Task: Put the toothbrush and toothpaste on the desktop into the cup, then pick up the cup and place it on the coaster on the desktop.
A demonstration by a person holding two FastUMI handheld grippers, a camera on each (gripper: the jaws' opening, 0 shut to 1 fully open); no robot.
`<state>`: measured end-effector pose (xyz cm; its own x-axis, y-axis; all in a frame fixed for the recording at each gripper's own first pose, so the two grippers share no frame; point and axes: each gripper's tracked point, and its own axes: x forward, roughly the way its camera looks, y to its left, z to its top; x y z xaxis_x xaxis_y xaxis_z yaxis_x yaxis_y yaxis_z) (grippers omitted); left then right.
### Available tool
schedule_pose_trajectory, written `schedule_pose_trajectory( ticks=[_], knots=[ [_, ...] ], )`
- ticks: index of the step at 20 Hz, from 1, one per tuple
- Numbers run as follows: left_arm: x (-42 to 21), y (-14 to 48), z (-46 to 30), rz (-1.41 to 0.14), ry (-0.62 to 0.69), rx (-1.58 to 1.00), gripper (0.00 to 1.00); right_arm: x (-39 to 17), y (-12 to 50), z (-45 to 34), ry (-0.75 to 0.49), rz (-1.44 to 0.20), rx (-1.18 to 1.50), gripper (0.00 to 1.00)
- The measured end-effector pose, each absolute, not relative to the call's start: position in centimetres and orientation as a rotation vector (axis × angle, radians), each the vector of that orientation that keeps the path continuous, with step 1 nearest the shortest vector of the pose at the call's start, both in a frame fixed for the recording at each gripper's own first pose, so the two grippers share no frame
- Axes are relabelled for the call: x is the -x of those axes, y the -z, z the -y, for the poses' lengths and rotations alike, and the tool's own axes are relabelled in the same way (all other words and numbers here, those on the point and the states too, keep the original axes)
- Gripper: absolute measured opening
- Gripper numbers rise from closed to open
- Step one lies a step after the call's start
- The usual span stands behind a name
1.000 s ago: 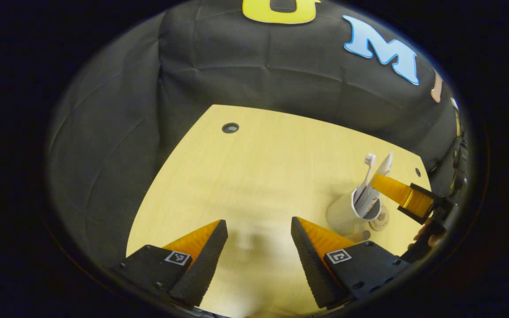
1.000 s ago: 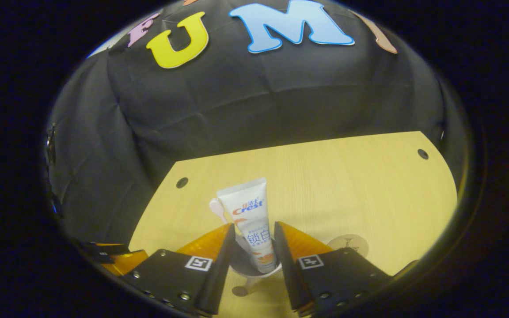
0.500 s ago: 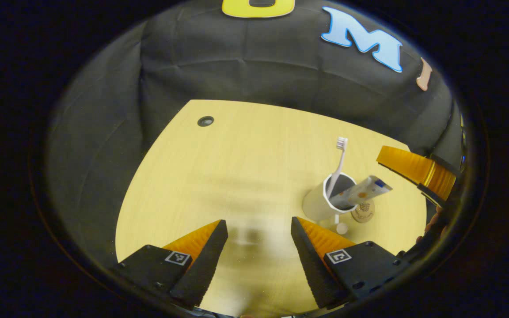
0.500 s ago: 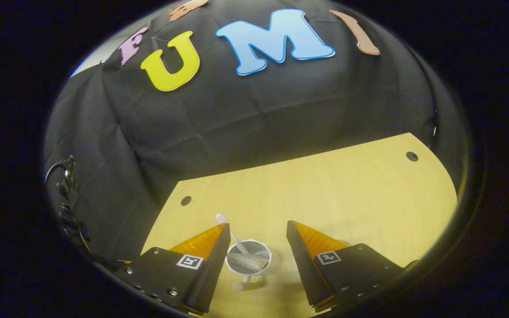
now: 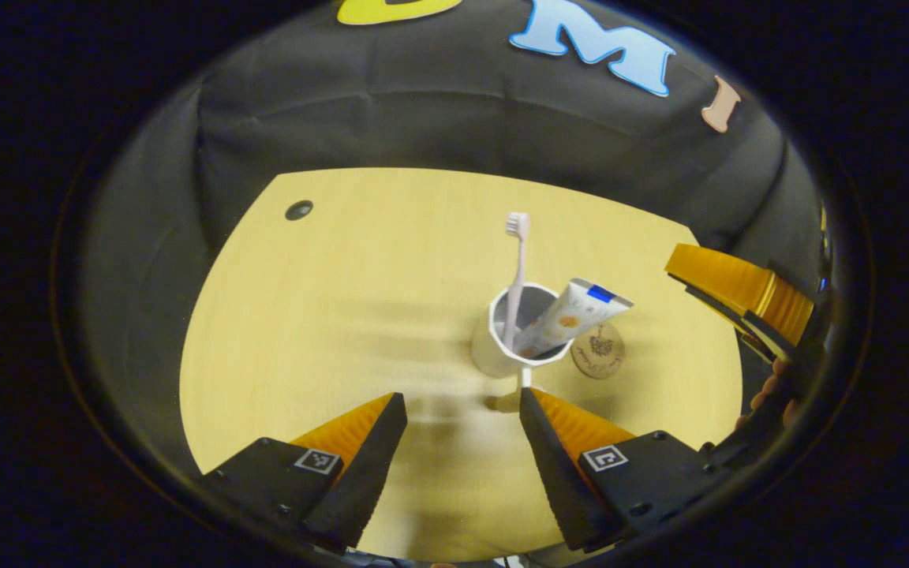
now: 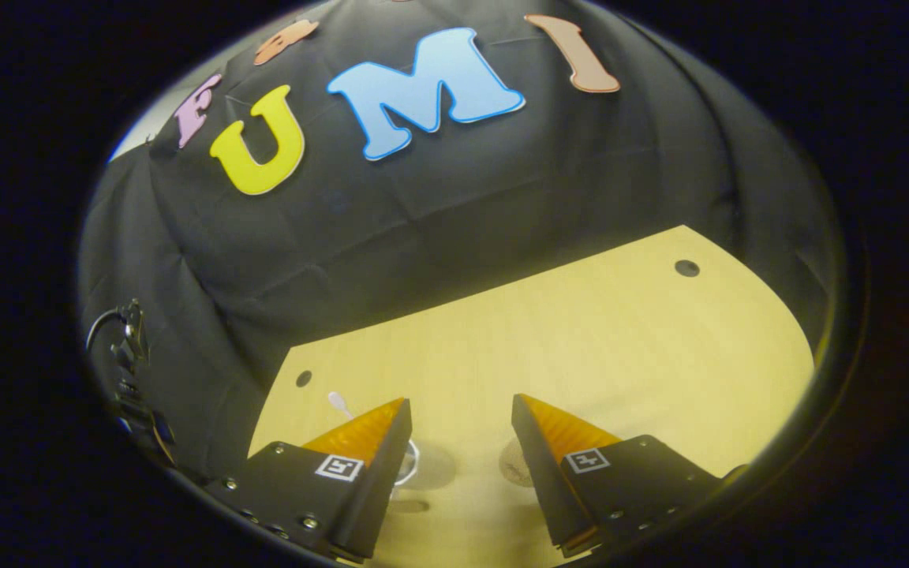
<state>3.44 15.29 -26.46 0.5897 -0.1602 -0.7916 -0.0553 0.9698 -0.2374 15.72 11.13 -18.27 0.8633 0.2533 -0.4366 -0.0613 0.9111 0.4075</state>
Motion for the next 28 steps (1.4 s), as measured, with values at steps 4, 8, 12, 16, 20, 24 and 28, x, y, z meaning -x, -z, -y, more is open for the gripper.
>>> schedule_pose_trajectory(
  ticks=[4,8,12,16,20,24,28],
  knots=[
    [-3.2,26.6,-13.8,-0.979,0.117,0.228,0.96,-14.8,19.1,-8.5,-0.122,-0.512,-0.409,0.77],
    [-4.0,28.4,-11.6,-1.021,0.137,0.172,0.96,-13.9,19.7,-6.3,-0.082,-0.516,-0.417,0.77],
    [-4.9,30.0,-11.0,-1.072,0.139,0.16,0.96,-13.3,20.2,-4.1,-0.046,-0.518,-0.421,0.77],
    [-5.7,32.0,-11.2,-1.117,0.14,0.145,0.96,-13.0,20.8,-2.5,-0.02,-0.531,-0.431,0.77],
    [-6.2,33.4,-11.0,-1.161,0.143,0.115,0.96,-12.4,22.0,-1.9,-0.005,-0.56,-0.441,0.77],
    [-6.5,34.5,-10.5,-1.198,0.158,0.1,0.95,-12.1,23.0,-2.2,-0.007,-0.589,-0.457,0.77],
    [-6.8,35.0,-10.2,-1.214,0.17,0.083,0.8,-12.1,23.8,-2.7,-0.014,-0.608,-0.459,0.77]
  ],
)
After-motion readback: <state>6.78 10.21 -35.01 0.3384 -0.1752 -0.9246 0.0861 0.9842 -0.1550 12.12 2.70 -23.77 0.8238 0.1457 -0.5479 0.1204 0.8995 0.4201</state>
